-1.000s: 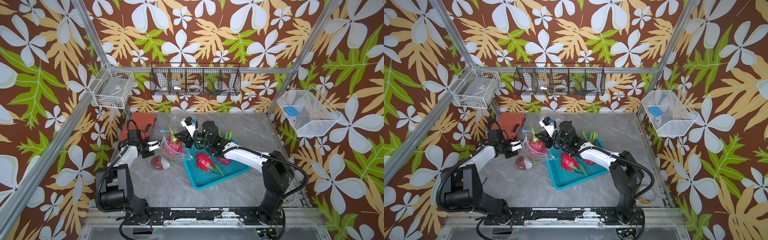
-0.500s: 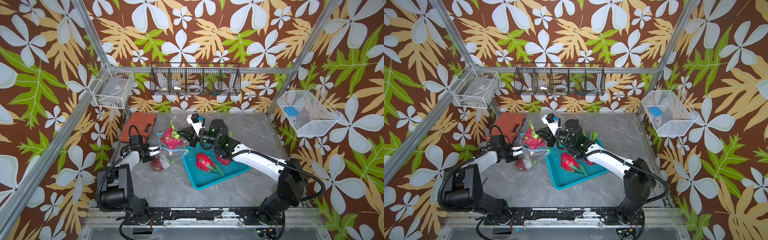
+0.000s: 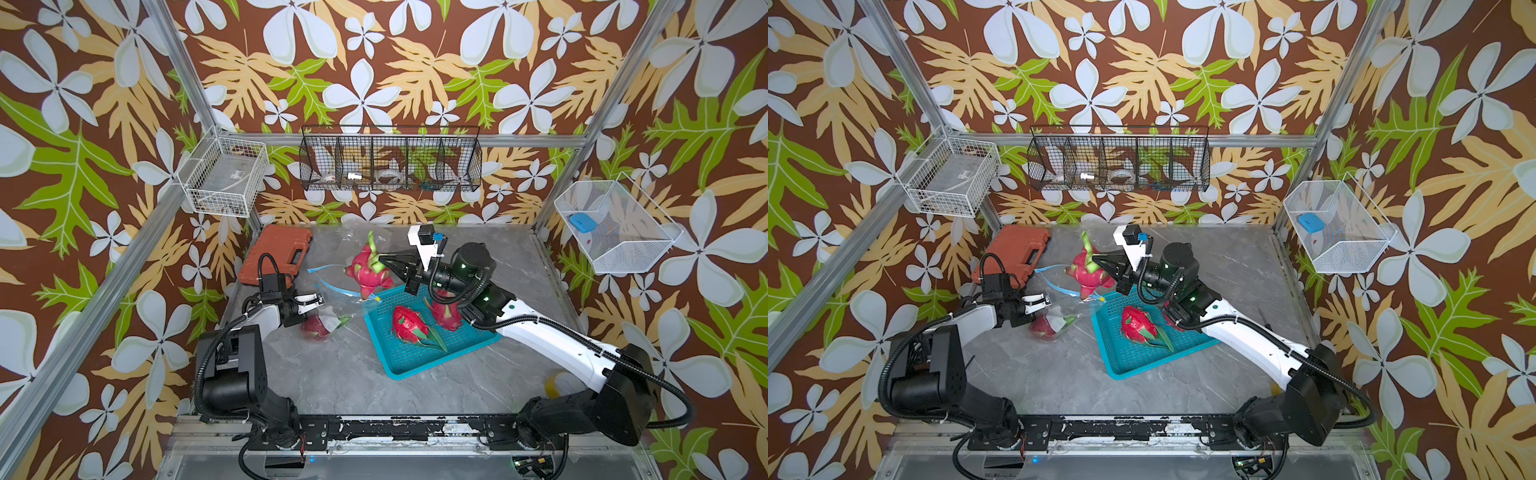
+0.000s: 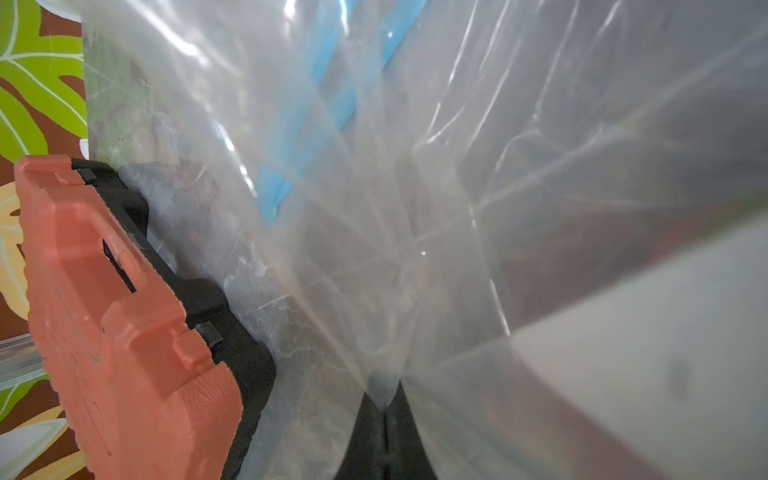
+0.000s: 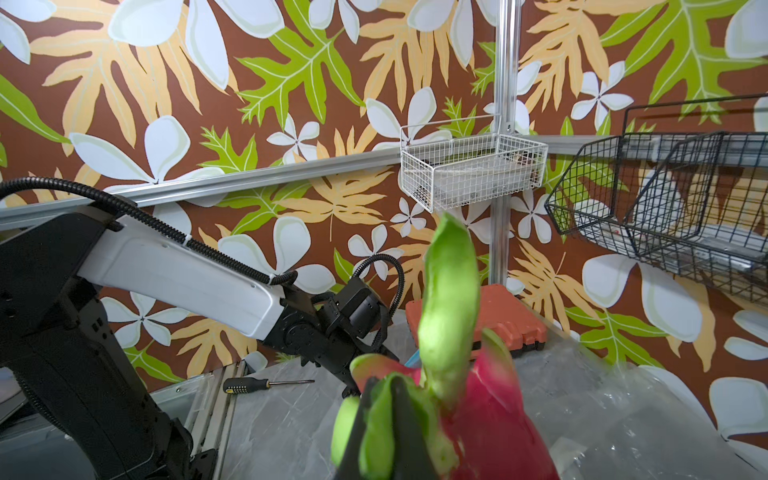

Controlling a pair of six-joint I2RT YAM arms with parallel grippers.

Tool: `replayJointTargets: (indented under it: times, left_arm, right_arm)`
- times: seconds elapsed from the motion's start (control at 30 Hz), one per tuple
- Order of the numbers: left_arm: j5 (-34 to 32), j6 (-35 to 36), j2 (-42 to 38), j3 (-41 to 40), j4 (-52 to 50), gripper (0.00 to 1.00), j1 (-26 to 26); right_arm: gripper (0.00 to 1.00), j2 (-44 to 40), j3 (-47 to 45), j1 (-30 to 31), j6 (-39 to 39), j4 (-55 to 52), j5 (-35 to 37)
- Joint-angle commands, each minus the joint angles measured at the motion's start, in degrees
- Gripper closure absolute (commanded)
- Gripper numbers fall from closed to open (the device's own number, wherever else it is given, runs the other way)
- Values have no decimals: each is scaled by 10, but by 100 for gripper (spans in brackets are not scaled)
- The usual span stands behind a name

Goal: Open the zip-top bag and take out the dragon fruit
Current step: Pick up the dragon fruit from the zipper food storage bag, then place the dragon fruit in the basket.

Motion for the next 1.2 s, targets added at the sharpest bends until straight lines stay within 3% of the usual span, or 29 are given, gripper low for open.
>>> replayJointTargets:
  times: [0.0,0.13,0.37,0.47,0.6,0.8,1.0,1.17]
  left_arm:
    - [-8,-3,-2,-2,7,100,0]
    - [5,-16,-20,0,4,100,-1]
    - [75,-90,-83,16,-8,100,0]
    - [105,-132,-113,25,-15,83,0]
    - [122,-167,-147,34,-38,52,1]
    - [126,-191,-189,32,-75,20,19]
    - [157,-196,-203,24,-98,18,72]
    - [171,-169,-195,12,-132,18,108]
  right_arm:
    - [100,-25,-13,-7,1,24,10]
    - [100,-65,-31,-15,-9,-15,42]
    - [100,-127,-77,-18,-21,-115,197]
    - [100,-137,-98,-21,-24,-143,237]
    - [100,-141,-124,-24,-27,-168,272]
    - [100,-139,-158,-25,-19,-170,271]
    - [100,-107,-161,-25,13,-145,222]
    - [100,-86,-165,-32,27,-160,236]
